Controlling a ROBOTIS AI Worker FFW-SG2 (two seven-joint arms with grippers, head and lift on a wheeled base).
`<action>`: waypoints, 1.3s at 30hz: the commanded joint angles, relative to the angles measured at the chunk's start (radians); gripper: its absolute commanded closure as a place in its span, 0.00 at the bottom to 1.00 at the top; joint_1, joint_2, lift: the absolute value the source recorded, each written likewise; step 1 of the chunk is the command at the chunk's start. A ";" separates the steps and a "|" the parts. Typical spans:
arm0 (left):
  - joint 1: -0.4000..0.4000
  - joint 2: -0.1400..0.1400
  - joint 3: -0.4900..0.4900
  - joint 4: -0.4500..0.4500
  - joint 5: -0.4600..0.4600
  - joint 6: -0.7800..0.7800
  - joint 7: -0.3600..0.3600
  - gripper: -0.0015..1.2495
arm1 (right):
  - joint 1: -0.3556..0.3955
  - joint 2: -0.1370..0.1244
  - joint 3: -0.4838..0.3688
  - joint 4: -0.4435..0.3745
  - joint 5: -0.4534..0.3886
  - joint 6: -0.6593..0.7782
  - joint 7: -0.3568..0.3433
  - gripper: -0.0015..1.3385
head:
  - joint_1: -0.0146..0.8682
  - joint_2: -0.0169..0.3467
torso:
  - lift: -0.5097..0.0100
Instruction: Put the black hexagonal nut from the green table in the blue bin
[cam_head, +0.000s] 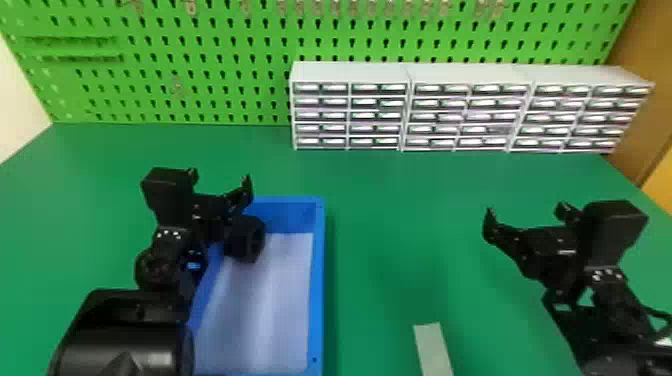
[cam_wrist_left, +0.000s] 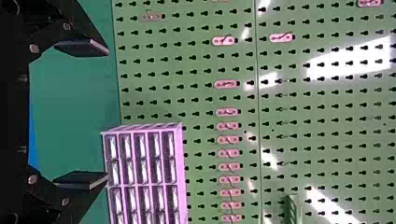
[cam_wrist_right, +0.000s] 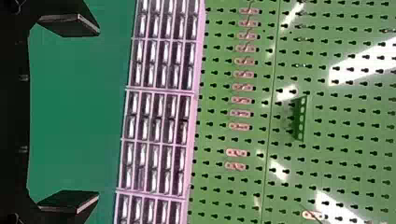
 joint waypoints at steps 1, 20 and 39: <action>0.002 0.000 0.001 0.000 0.006 0.000 0.000 0.26 | -0.001 0.001 0.000 0.000 -0.001 0.000 0.000 0.06 | 0.79 0.19 | 0.79; 0.005 0.000 0.000 0.000 0.012 0.000 0.000 0.26 | -0.004 -0.003 0.010 0.002 -0.001 0.006 0.000 0.06 | 0.79 0.19 | 0.79; 0.005 0.000 0.000 0.000 0.020 0.000 0.000 0.26 | -0.002 -0.005 0.016 0.002 -0.001 0.012 0.000 0.06 | 0.79 0.19 | 0.79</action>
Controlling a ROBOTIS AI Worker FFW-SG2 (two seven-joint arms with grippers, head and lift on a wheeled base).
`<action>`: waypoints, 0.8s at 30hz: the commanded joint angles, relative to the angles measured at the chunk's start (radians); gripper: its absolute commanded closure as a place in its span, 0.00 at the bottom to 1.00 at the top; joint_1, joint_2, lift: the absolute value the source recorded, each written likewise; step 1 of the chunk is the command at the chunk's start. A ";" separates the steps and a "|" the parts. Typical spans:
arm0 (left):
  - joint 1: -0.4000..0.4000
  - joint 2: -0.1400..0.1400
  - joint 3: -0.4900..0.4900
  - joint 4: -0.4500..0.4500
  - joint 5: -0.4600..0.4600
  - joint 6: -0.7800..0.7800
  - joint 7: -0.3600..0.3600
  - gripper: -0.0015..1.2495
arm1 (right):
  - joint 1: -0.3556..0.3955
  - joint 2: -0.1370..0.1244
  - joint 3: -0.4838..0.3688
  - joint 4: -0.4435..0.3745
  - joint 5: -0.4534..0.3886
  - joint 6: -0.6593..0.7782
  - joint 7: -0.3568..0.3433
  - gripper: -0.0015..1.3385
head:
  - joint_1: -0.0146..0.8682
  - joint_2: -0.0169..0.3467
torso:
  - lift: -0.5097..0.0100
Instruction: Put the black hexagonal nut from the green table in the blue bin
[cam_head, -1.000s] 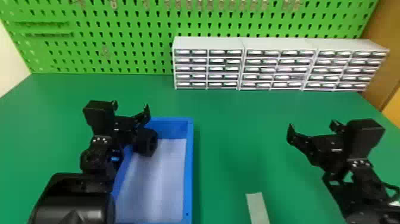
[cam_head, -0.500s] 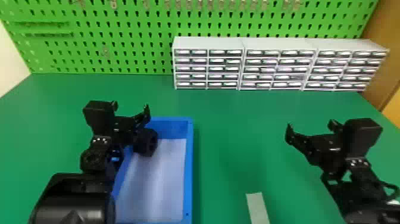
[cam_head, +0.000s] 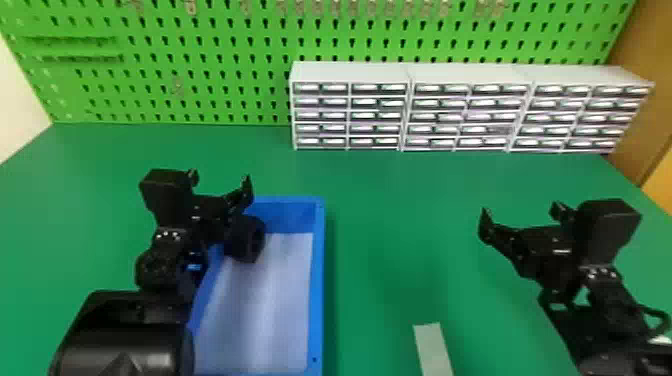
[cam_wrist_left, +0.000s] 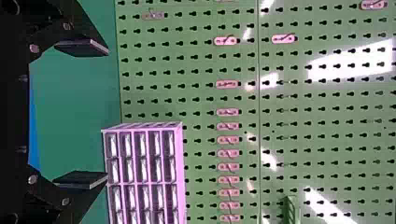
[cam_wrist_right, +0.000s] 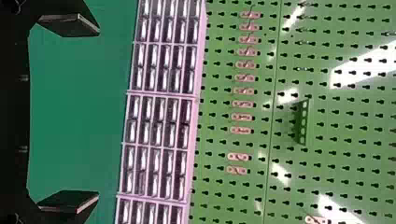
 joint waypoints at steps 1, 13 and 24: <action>0.001 0.000 0.000 0.000 0.004 0.000 0.000 0.26 | -0.001 -0.001 0.004 0.000 0.000 0.004 0.000 0.06 | 0.79 0.19 | 0.79; 0.003 0.000 0.002 0.000 0.008 0.000 0.000 0.26 | -0.001 -0.001 0.005 0.000 -0.001 0.007 0.000 0.06 | 0.79 0.19 | 0.79; 0.000 0.000 0.002 0.000 0.010 0.000 0.000 0.26 | -0.004 -0.004 0.007 0.000 -0.003 0.011 0.000 0.06 | 0.79 0.19 | 0.79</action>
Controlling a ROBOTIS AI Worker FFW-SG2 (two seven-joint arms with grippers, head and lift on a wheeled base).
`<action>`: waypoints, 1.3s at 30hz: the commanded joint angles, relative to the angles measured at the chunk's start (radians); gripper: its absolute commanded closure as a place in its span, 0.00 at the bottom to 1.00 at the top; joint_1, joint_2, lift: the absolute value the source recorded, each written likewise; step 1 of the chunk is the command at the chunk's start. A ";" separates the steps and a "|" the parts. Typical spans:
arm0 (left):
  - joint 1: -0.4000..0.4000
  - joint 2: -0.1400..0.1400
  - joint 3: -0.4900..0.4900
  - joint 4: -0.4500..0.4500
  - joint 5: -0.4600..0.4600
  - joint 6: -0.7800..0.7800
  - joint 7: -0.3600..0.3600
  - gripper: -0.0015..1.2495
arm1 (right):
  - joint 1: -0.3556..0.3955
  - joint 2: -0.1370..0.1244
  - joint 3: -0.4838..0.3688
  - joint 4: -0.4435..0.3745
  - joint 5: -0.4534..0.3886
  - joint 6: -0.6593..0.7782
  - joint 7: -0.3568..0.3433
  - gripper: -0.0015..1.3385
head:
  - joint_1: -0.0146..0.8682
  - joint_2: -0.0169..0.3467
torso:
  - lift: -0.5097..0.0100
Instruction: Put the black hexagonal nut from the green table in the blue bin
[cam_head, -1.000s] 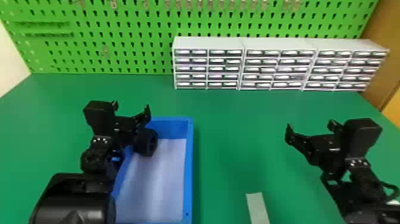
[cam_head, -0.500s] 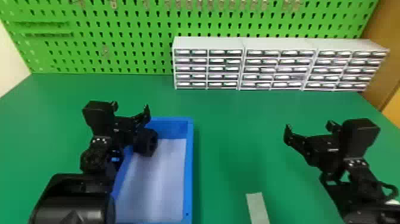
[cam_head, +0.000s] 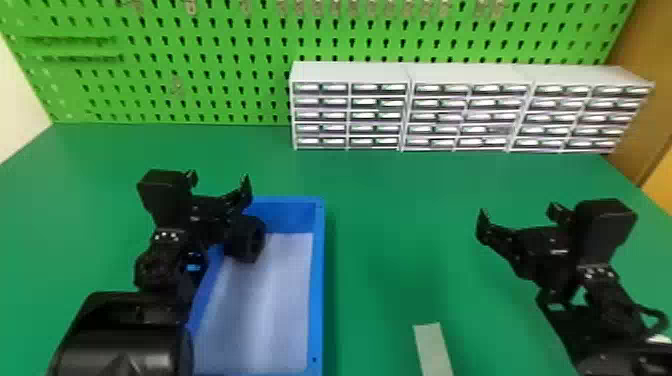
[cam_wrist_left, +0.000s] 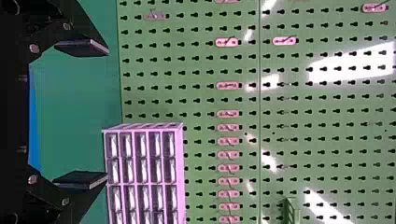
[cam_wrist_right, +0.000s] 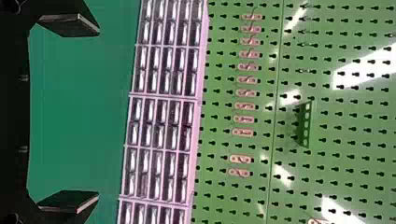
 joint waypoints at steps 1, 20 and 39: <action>-0.001 -0.002 -0.001 0.000 0.000 0.000 0.000 0.26 | -0.002 -0.003 0.002 0.000 -0.001 0.001 0.000 0.06 | 0.79 0.19 | 0.79; 0.000 0.000 -0.001 0.000 0.000 0.000 0.000 0.26 | 0.000 -0.004 0.003 0.000 -0.002 0.001 0.000 0.06 | 0.79 0.19 | 0.79; 0.002 0.000 -0.001 0.000 0.002 0.000 0.000 0.26 | 0.000 -0.004 0.005 0.000 -0.004 0.005 0.000 0.06 | 0.79 0.19 | 0.79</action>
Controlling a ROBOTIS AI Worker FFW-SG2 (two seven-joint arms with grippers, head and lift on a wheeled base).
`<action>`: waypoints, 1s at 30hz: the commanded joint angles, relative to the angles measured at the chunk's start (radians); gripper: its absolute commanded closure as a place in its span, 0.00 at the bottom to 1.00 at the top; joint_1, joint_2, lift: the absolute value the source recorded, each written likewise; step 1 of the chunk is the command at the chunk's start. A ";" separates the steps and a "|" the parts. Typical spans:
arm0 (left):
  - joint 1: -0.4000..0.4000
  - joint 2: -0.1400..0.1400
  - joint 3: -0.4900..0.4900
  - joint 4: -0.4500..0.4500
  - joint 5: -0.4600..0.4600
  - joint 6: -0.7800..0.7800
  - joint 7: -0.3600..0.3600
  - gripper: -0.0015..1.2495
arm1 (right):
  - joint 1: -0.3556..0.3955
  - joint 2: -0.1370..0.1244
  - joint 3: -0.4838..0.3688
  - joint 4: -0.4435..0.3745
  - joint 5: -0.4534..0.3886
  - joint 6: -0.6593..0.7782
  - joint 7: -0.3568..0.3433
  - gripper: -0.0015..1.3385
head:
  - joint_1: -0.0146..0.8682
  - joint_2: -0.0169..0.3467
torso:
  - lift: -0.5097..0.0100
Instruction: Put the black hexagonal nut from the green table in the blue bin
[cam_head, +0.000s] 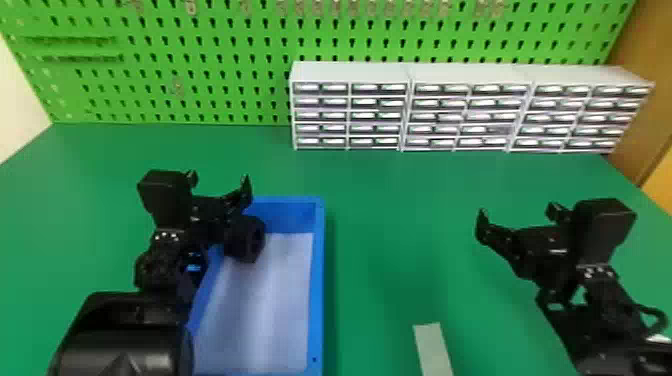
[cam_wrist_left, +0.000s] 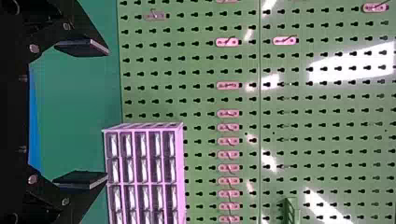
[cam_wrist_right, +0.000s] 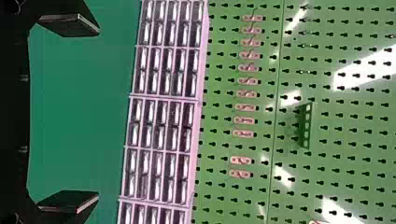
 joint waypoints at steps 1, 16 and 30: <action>0.000 0.000 0.001 0.000 0.002 0.000 0.000 0.26 | -0.002 0.000 0.000 0.000 0.000 0.001 0.000 0.06 | 0.79 0.19 | 0.79; 0.000 0.000 -0.001 0.000 0.003 0.000 0.000 0.26 | -0.002 -0.001 0.005 0.000 0.000 0.001 0.000 0.06 | 0.79 0.19 | 0.79; 0.000 0.000 0.001 0.000 0.006 0.000 0.000 0.26 | -0.005 -0.001 0.006 0.000 0.000 0.001 0.000 0.06 | 0.79 0.19 | 0.79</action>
